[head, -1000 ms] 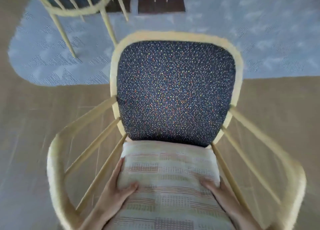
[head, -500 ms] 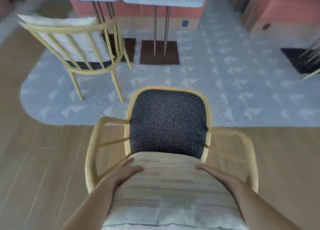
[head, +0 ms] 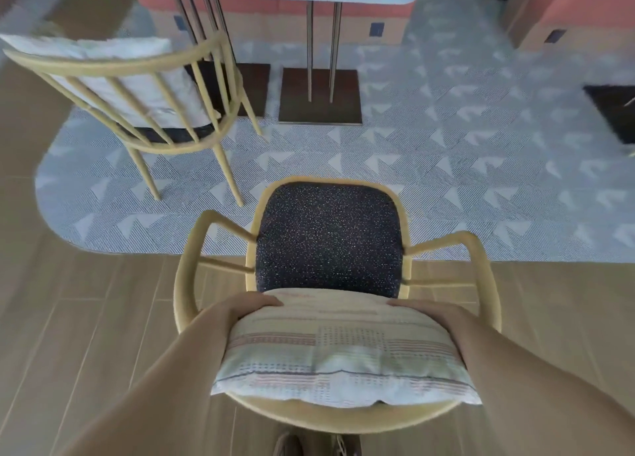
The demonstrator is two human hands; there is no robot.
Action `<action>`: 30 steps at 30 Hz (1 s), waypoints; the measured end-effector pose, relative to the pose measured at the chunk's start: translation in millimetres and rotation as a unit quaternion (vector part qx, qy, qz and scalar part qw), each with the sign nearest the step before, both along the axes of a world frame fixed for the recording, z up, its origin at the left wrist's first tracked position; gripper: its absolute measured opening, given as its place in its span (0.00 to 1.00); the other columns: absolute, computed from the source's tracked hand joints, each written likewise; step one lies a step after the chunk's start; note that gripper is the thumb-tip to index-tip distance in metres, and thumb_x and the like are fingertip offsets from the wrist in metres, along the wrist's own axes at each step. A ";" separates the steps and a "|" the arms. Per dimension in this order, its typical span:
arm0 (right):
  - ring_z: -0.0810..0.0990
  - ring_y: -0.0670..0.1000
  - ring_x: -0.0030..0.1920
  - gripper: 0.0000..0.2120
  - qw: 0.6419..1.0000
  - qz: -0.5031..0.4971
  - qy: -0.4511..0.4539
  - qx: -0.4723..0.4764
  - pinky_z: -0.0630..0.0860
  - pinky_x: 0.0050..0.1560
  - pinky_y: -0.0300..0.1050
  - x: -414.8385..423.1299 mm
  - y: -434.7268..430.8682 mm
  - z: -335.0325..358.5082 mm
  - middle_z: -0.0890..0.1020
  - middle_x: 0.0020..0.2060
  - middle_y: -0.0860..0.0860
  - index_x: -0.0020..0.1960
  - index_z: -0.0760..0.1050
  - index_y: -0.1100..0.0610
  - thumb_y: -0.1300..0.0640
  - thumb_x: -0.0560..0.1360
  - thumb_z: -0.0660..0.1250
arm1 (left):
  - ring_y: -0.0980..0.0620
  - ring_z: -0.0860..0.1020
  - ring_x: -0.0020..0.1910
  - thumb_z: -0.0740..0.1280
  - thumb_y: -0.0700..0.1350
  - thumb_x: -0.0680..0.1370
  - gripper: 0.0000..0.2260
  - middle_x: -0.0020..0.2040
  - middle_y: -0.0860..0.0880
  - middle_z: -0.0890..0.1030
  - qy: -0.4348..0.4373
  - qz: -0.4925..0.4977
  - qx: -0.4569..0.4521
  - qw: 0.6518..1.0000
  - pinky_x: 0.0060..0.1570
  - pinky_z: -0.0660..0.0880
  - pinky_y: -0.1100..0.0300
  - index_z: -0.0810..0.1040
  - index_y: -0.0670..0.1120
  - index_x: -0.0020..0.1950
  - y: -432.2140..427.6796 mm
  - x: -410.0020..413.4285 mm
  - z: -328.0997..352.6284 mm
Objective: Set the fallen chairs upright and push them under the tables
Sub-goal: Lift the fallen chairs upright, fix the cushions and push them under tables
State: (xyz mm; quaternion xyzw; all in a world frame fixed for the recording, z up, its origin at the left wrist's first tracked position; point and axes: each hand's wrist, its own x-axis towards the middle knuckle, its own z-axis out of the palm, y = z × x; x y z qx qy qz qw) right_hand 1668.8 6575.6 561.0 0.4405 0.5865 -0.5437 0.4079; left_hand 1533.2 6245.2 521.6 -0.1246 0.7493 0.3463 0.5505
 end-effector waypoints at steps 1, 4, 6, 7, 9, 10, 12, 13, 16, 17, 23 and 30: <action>0.80 0.63 0.69 0.21 0.999 -0.030 0.024 0.001 0.77 0.66 0.51 -3.0 5.3 1.3 0.82 0.65 0.64 0.67 0.81 0.65 0.53 0.79 0.74 | 0.45 0.82 0.60 0.67 0.48 0.84 0.22 0.64 0.42 0.82 -0.017 0.004 0.006 1.000 0.61 0.79 0.55 0.73 0.40 0.76 2.7 -6.2 3.6; 0.84 0.60 0.63 0.13 0.985 -0.072 0.157 -0.007 0.79 0.67 0.45 1.2 18.5 -0.7 0.85 0.63 0.61 0.60 0.87 0.53 0.57 0.77 0.74 | 0.47 0.83 0.48 0.66 0.50 0.85 0.18 0.53 0.42 0.85 -0.078 0.019 0.009 0.997 0.53 0.81 0.55 0.78 0.41 0.71 6.4 -24.0 10.6; 0.82 0.57 0.66 0.11 0.989 0.016 0.145 0.020 0.80 0.53 0.31 -17.7 15.5 -1.0 0.84 0.64 0.55 0.61 0.86 0.51 0.52 0.82 0.69 | 0.47 0.84 0.46 0.66 0.51 0.85 0.18 0.50 0.43 0.86 -0.101 0.022 0.004 0.995 0.54 0.81 0.53 0.79 0.41 0.68 8.1 -33.6 11.4; 0.79 0.54 0.66 0.13 0.992 0.061 0.106 0.044 0.76 0.45 0.27 -31.1 14.1 -3.1 0.82 0.63 0.52 0.64 0.82 0.52 0.49 0.84 0.67 | 0.47 0.84 0.46 0.65 0.52 0.85 0.17 0.49 0.43 0.86 -0.099 0.014 0.005 0.995 0.56 0.81 0.52 0.80 0.41 0.68 9.1 -38.0 10.7; 0.74 0.51 0.62 0.22 0.988 0.133 0.047 0.058 0.71 0.38 0.27 -50.6 17.6 -11.5 0.80 0.63 0.53 0.73 0.75 0.58 0.47 0.85 0.64 | 0.47 0.84 0.46 0.64 0.52 0.86 0.18 0.50 0.43 0.86 -0.099 -0.006 0.004 0.995 0.63 0.79 0.49 0.80 0.41 0.68 11.2 -42.1 8.6; 0.76 0.52 0.62 0.24 0.986 0.153 0.027 0.064 0.76 0.46 0.30 -61.8 19.0 -17.1 0.80 0.62 0.53 0.73 0.75 0.60 0.45 0.84 0.65 | 0.47 0.85 0.45 0.65 0.53 0.85 0.18 0.49 0.43 0.86 -0.105 -0.007 0.005 0.994 0.65 0.78 0.49 0.80 0.42 0.67 11.6 -41.9 9.0; 0.83 0.56 0.61 0.25 0.985 0.166 0.010 0.051 0.80 0.60 0.46 -66.2 23.1 -22.5 0.85 0.61 0.57 0.70 0.79 0.60 0.42 0.84 0.64 | 0.46 0.87 0.46 0.67 0.57 0.83 0.19 0.50 0.44 0.88 -0.098 0.014 -0.004 0.995 0.62 0.81 0.49 0.81 0.45 0.66 11.2 -37.5 17.8; 0.84 0.57 0.61 0.25 0.983 0.176 0.014 0.043 0.79 0.60 0.49 -64.9 24.6 -23.0 0.85 0.61 0.59 0.69 0.80 0.59 0.42 0.84 0.63 | 0.45 0.88 0.51 0.69 0.60 0.82 0.21 0.54 0.45 0.88 -0.056 0.012 -0.009 0.998 0.61 0.82 0.49 0.81 0.48 0.68 12.9 -33.9 24.6; 0.83 0.56 0.62 0.25 0.968 0.229 0.062 0.082 0.77 0.60 0.49 -58.9 20.9 -7.2 0.83 0.64 0.55 0.69 0.80 0.55 0.38 0.84 0.62 | 0.43 0.76 0.72 0.66 0.65 0.81 0.22 0.73 0.51 0.78 0.193 -0.091 -0.027 0.977 0.76 0.67 0.43 0.76 0.60 0.74 22.4 -20.4 53.6; 0.82 0.53 0.60 0.25 0.958 0.246 0.091 0.119 0.76 0.58 0.48 -55.7 17.0 2.2 0.83 0.62 0.52 0.67 0.81 0.53 0.36 0.83 0.62 | 0.46 0.78 0.69 0.66 0.65 0.82 0.21 0.71 0.55 0.78 0.264 -0.102 -0.004 0.959 0.76 0.66 0.42 0.75 0.62 0.74 27.0 -14.2 65.5; 0.81 0.47 0.61 0.25 0.859 0.270 0.371 0.227 0.75 0.58 0.46 -2.8 -33.8 55.4 0.83 0.58 0.41 0.66 0.81 0.44 0.32 0.76 0.66 | 0.61 0.86 0.44 0.67 0.62 0.82 0.13 0.52 0.66 0.84 0.493 0.025 0.202 0.846 0.50 0.80 0.65 0.81 0.59 0.63 40.8 45.9 99.4; 0.81 0.52 0.53 0.27 0.702 0.282 0.510 0.409 0.78 0.58 0.53 103.8 -110.5 65.2 0.83 0.51 0.48 0.57 0.82 0.52 0.31 0.71 0.70 | 0.45 0.79 0.54 0.69 0.72 0.71 0.30 0.53 0.51 0.82 0.636 -0.307 0.088 0.703 0.62 0.75 0.46 0.84 0.50 0.59 -7.8 140.6 94.4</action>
